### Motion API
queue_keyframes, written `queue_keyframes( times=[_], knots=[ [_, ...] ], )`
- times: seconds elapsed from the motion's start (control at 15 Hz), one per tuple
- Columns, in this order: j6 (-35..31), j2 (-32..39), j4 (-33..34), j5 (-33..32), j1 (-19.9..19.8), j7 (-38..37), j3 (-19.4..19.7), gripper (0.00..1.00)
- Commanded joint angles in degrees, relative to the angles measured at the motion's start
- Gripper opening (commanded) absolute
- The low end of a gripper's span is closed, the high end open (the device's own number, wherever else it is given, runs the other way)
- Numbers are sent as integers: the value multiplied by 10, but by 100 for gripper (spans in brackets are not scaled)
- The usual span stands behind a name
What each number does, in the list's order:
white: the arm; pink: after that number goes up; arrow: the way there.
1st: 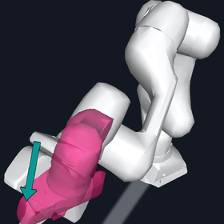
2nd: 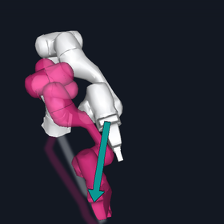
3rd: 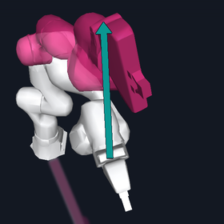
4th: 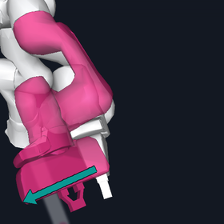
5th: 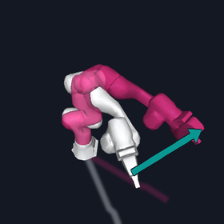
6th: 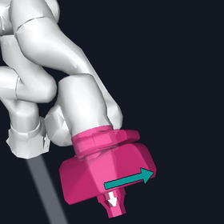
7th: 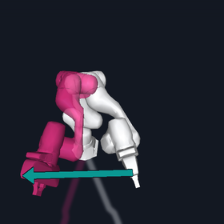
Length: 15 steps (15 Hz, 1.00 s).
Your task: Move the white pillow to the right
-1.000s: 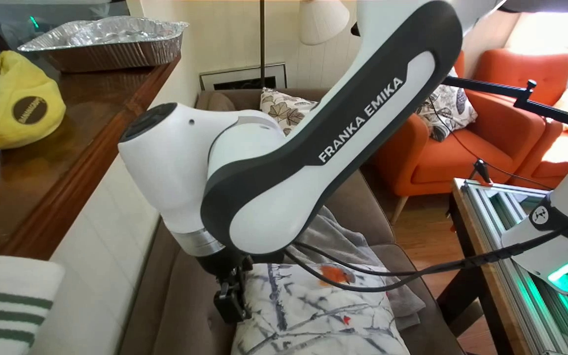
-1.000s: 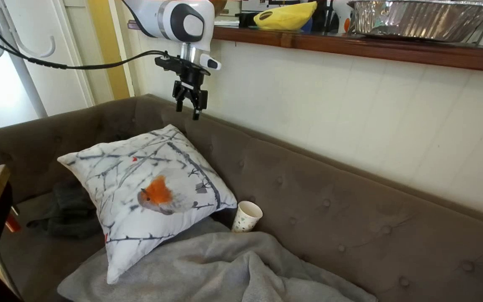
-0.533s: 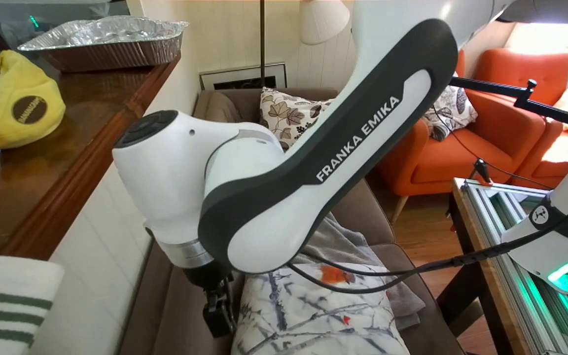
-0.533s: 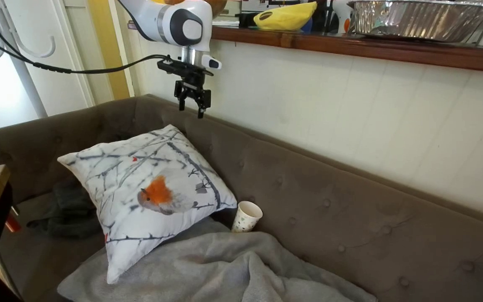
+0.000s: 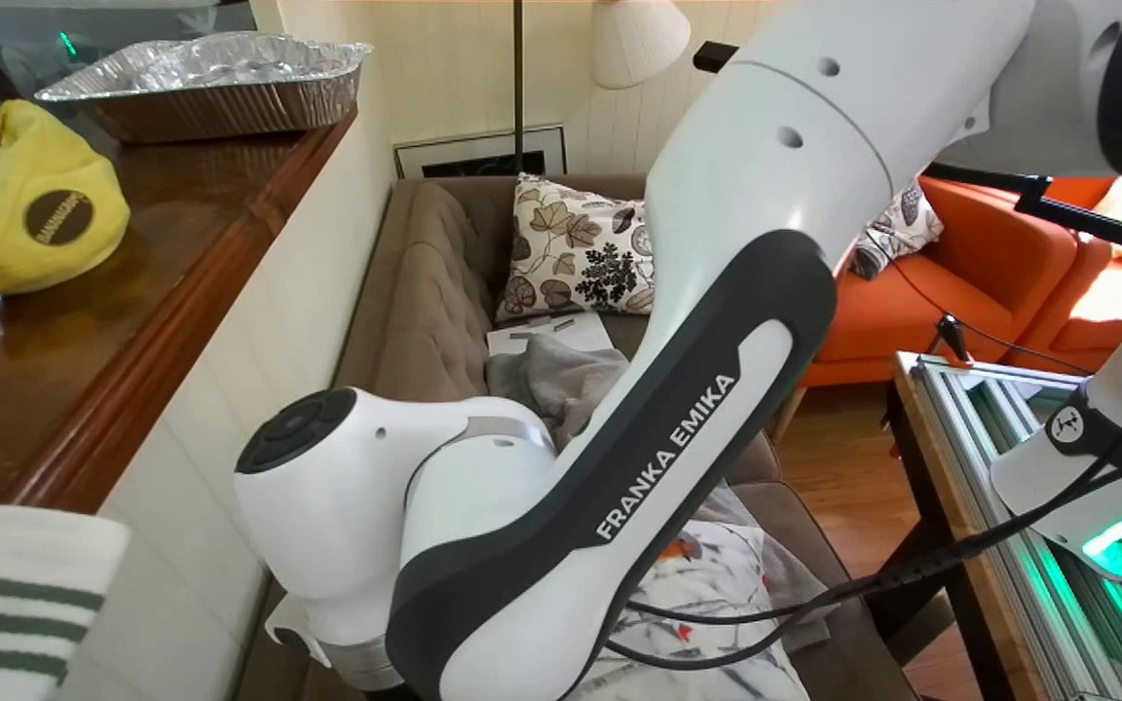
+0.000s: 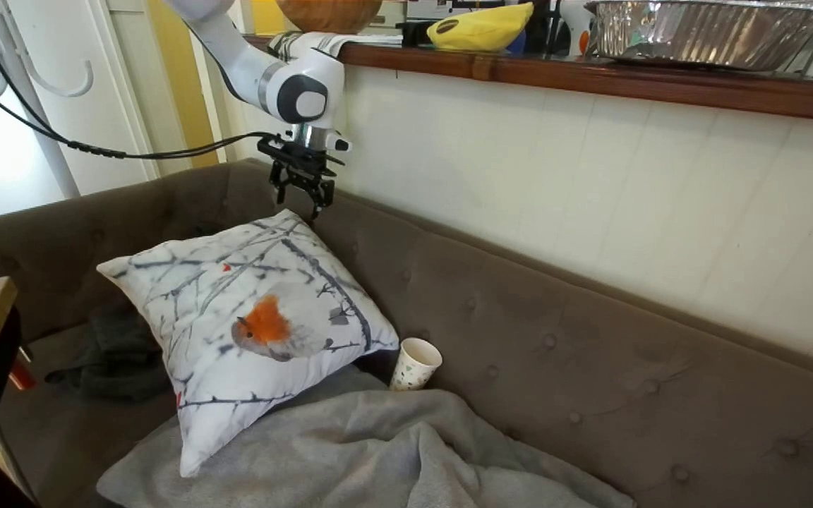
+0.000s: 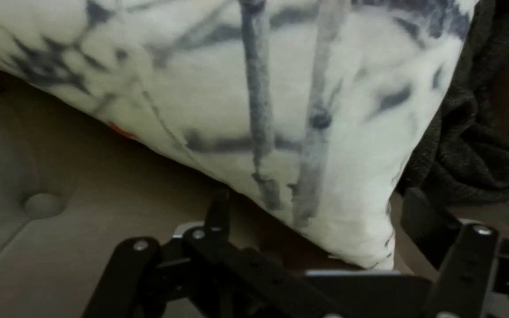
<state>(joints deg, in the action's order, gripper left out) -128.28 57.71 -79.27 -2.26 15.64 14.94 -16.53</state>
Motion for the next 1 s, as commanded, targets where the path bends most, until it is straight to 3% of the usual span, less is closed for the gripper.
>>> queue_keyframes(
  times=[0.0,0.07,0.13,0.2,0.67,0.87,0.93],
  knots=[
    [70,63,69,31,-18,72,-31,100],
    [93,77,83,35,-21,95,-37,100],
    [115,94,99,35,-18,109,-37,75],
    [134,109,117,33,-13,118,-35,74],
    [206,138,190,12,22,116,-11,25],
    [201,109,175,-3,36,99,0,3],
    [192,96,165,-9,41,92,4,1]
  ],
)
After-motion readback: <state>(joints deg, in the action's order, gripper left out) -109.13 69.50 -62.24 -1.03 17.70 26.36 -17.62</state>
